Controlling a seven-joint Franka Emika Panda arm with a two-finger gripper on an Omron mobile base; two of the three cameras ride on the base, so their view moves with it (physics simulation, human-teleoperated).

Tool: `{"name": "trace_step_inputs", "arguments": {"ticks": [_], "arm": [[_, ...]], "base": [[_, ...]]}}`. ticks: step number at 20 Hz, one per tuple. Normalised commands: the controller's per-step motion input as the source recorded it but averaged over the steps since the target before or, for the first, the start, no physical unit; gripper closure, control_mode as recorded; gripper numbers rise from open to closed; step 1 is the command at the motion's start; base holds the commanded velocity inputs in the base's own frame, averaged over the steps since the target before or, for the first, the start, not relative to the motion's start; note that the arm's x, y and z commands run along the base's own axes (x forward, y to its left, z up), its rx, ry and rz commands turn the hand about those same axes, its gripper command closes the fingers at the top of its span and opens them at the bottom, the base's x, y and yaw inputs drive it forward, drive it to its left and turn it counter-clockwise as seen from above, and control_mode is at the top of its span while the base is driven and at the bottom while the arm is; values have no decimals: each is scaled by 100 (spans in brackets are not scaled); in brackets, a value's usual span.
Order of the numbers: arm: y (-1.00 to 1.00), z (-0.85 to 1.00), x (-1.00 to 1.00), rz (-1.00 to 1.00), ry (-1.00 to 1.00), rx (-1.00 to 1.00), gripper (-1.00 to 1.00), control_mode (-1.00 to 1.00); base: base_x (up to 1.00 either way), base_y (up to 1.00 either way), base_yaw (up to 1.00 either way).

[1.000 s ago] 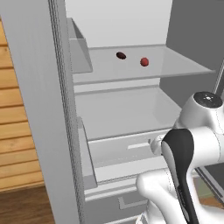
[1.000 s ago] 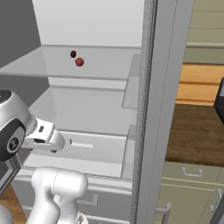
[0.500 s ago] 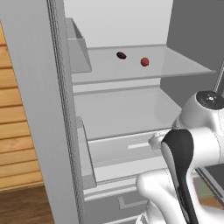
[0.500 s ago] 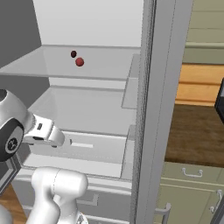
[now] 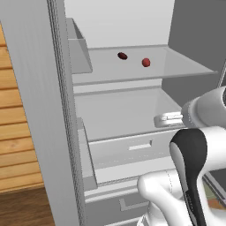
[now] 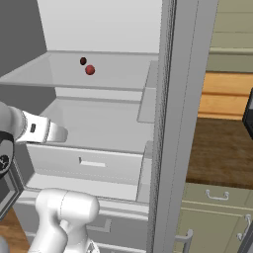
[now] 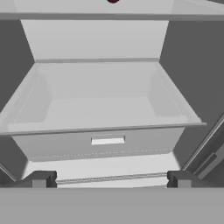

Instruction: Take the strawberry from the fridge and place it on top of the pancake, located on the dining counter.

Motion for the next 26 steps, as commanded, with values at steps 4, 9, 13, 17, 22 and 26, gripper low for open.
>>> {"name": "trace_step_inputs", "arguments": {"ticks": [4, 9, 13, 17, 22, 26], "arm": [[-7, 99, 1, 4, -15, 9, -100, -100], [3, 92, 1, 20, -6, 2, -100, -100], [0, 19, 54, -2, -16, 2, -100, -100], [-29, 0, 99, -3, 3, 7, -100, -100], [-5, -25, 83, -7, -1, -1, -100, -100], [16, 0, 71, -6, -3, -11, -100, -100]], "base": [[0, 0, 0], [0, 0, 0], [0, 0, 0], [0, 0, 0], [0, 0, 0], [0, 0, 0]]}}
